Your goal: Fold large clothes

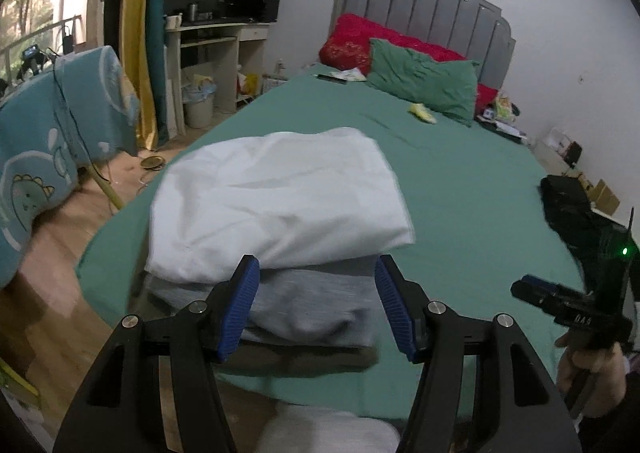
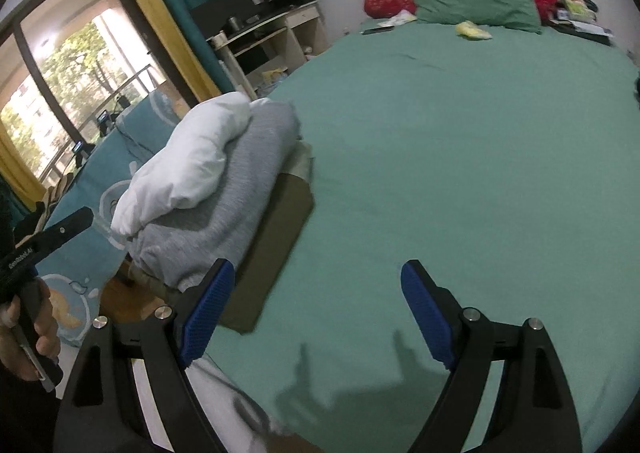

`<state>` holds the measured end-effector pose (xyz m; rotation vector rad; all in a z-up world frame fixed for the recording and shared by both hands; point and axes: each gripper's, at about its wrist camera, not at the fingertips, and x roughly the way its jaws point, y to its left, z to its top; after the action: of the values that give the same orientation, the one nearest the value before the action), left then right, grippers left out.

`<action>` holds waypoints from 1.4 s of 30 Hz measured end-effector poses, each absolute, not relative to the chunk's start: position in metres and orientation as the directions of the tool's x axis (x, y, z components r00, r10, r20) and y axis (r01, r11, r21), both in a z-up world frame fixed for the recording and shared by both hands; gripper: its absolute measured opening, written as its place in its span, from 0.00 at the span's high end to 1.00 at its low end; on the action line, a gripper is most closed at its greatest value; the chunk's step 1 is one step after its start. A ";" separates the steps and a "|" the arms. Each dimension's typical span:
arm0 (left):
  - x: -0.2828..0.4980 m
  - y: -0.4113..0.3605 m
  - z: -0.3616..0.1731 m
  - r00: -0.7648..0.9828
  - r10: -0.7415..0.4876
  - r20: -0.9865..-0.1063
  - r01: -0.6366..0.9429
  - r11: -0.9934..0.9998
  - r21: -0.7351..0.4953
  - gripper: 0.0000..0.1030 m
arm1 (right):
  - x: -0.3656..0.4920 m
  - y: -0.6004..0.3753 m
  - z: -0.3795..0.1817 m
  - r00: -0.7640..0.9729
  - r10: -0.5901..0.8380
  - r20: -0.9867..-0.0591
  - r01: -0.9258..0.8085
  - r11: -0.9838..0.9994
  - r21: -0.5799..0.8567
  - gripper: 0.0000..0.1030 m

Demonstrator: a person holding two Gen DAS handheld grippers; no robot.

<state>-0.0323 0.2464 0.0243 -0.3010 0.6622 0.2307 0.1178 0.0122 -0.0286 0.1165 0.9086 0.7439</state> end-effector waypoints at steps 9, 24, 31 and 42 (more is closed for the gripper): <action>-0.026 0.182 0.032 0.775 0.069 -0.628 -0.234 0.955 -0.183 0.38 | 0.100 -0.061 -0.028 0.446 0.586 -0.677 -0.463 0.798 0.387 0.18; -0.029 0.076 0.057 0.787 0.015 -0.617 -0.111 0.987 -0.118 0.38 | 0.070 -0.170 0.005 0.582 0.489 -0.649 -0.365 0.871 0.329 0.10; -0.040 0.030 0.090 0.840 0.042 -0.542 -0.082 0.995 -0.050 0.37 | 0.056 -0.210 0.032 0.658 0.440 -0.611 -0.322 0.898 0.300 0.06; -0.074 -0.007 0.145 0.943 0.049 -0.329 -0.060 0.998 -0.023 0.27 | 0.018 -0.247 0.098 0.804 0.355 -0.477 -0.292 0.934 0.204 0.05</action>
<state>-0.0744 -0.0075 0.1452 -0.0325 0.3348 0.0552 0.0179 -0.2468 0.0982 0.1231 0.5343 0.3477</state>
